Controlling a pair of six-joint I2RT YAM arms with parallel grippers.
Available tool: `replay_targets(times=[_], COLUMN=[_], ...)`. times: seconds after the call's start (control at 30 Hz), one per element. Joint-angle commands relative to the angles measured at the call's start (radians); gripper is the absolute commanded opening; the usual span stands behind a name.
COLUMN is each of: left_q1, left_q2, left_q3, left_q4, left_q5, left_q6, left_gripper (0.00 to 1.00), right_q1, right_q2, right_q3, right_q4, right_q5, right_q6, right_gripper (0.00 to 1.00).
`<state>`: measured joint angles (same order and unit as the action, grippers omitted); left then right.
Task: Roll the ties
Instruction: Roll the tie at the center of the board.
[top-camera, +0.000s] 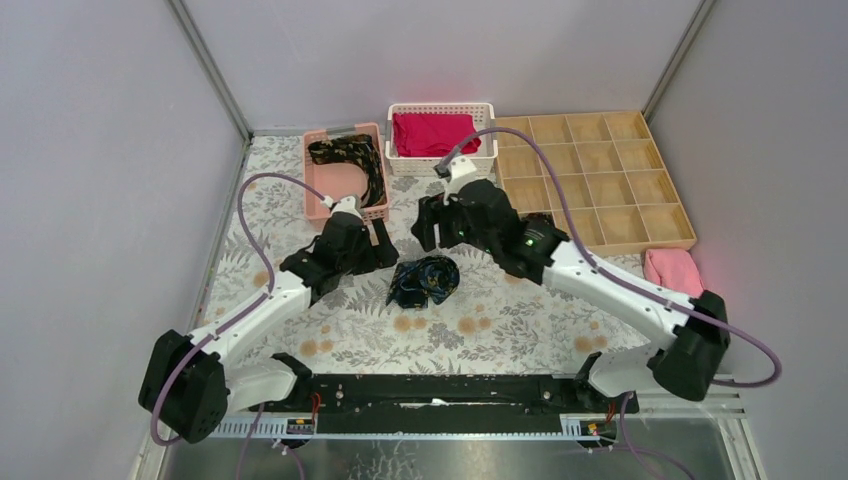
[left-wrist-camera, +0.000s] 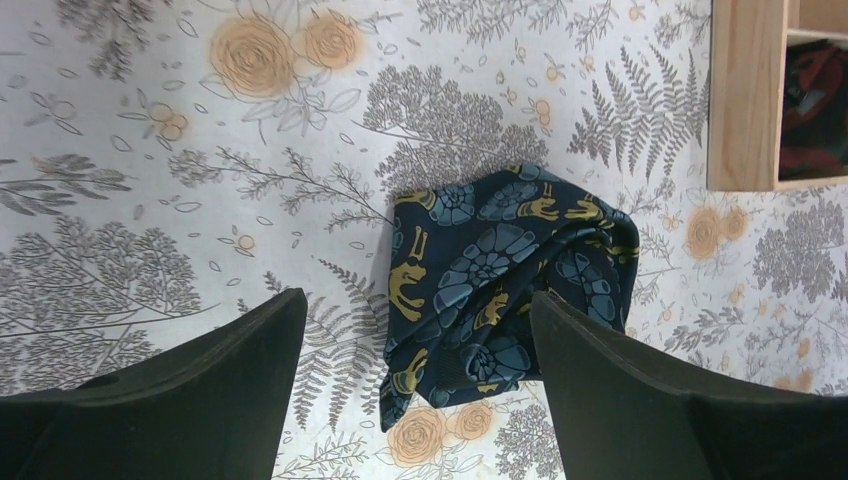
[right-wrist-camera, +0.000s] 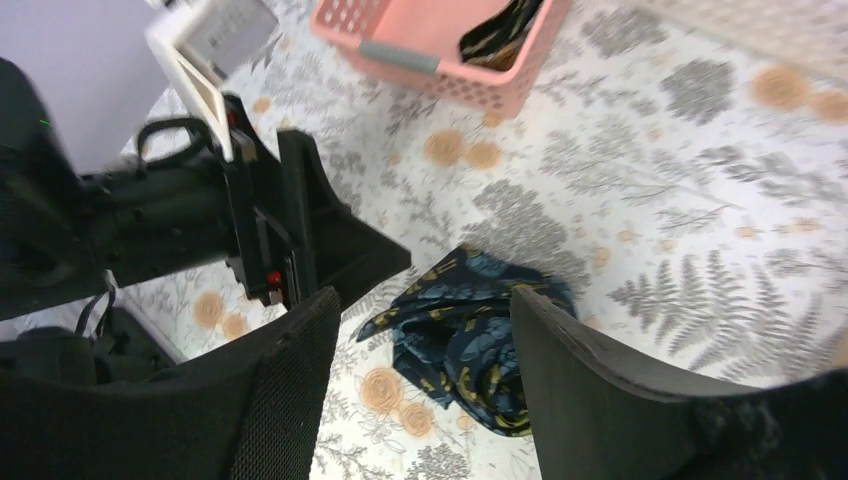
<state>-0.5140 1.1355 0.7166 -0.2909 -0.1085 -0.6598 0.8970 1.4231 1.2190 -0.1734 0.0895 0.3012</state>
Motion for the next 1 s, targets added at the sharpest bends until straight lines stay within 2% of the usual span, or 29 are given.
replay_targets(times=[0.0,0.13,0.27,0.57,0.7,0.97], left_q1=[0.005,-0.003,-0.02,-0.031,-0.031,-0.031], left_q2=[0.027,0.057,0.073,0.074,0.089,0.104], left_q3=[-0.027,-0.016,-0.012,-0.017,-0.024,-0.021], left_q4=[0.105,0.105,0.107,0.106,0.112,0.119], left_q5=[0.103,0.128,0.124,0.115,0.114,0.118], left_q6=[0.001,0.008,0.004,0.001,0.0,0.006], left_gripper=[0.88,0.88,0.88,0.88,0.88,0.88], right_q1=[-0.001,-0.005,-0.017,-0.089,-0.093,-0.095], right_q2=[-0.021,0.0,0.018,0.058,0.078,0.242], right_q3=[-0.02,-0.096,-0.211,-0.381,-0.399,-0.307], right_q4=[-0.162,-0.173,-0.06,0.162,0.259,0.261], right_q5=[0.178,0.228,0.206,0.038,-0.039,-0.142], right_q6=[-0.038,-0.027,-0.004,0.06,0.075,0.087], right_gripper=[0.71,0.71,0.71,0.71,0.71,0.71])
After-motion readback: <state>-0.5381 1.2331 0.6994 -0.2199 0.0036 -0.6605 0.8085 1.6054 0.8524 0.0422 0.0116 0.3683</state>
